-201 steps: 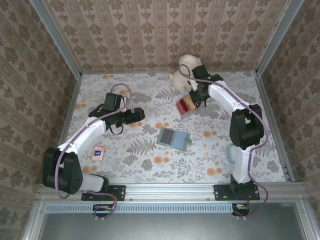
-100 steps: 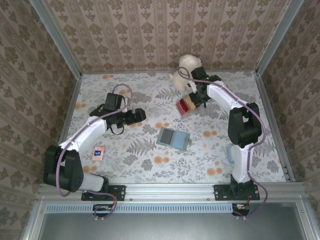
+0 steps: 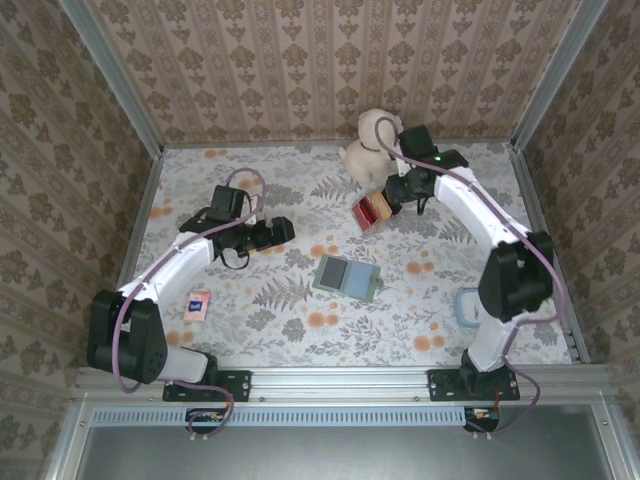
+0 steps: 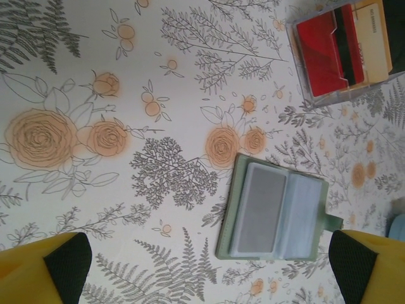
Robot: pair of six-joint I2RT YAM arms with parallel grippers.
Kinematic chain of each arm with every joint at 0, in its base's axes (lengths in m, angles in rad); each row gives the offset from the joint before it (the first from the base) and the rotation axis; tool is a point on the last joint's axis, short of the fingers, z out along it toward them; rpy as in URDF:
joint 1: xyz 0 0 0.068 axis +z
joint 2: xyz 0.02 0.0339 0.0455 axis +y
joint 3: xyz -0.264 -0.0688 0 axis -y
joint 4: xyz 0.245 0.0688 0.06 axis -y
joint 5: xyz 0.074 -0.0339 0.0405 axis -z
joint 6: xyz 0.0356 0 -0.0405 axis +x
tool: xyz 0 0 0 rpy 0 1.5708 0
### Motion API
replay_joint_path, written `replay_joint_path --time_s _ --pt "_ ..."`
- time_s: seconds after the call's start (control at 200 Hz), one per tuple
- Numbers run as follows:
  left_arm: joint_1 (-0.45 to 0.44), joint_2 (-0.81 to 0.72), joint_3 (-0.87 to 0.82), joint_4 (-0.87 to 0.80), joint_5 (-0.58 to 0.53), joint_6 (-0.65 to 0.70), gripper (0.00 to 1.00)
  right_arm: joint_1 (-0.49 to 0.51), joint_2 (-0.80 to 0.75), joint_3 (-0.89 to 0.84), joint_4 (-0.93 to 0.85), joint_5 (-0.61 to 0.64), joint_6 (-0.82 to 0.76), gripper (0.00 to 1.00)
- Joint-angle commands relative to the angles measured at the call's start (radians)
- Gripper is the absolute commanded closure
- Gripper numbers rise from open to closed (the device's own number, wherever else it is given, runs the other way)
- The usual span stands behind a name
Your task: Take the credit cards out of the card holder
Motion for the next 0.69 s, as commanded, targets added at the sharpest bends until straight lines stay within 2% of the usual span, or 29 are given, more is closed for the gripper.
replay_joint_path --time_s 0.0,0.075,0.225,0.26,0.47,0.555,0.69 --pt "-0.025 0.002 0.012 0.016 0.065 -0.037 0.0 0.01 -0.133 -0.093 0.004 -0.071 0.179 0.49" --pt "-0.048 0.016 0.031 0.008 0.105 -0.028 0.0 0.029 -0.209 -0.166 0.0 -0.126 0.257 0.46" --pt "-0.104 0.065 0.064 -0.023 0.115 -0.005 0.01 0.096 -0.319 -0.335 0.022 -0.187 0.44 0.44" --pt "-0.146 0.079 0.067 -0.025 0.113 -0.007 0.02 0.128 -0.339 -0.384 0.047 -0.192 0.498 0.44" --pt "-0.217 0.153 0.077 0.019 0.056 -0.112 0.11 0.275 -0.324 -0.553 0.17 -0.211 0.771 0.46" --pt "-0.24 0.169 0.069 0.048 0.024 -0.157 0.12 0.307 -0.284 -0.587 0.224 -0.225 0.839 0.47" --pt "-0.25 0.192 0.072 0.074 0.04 -0.189 0.13 0.338 -0.204 -0.6 0.275 -0.245 0.929 0.49"
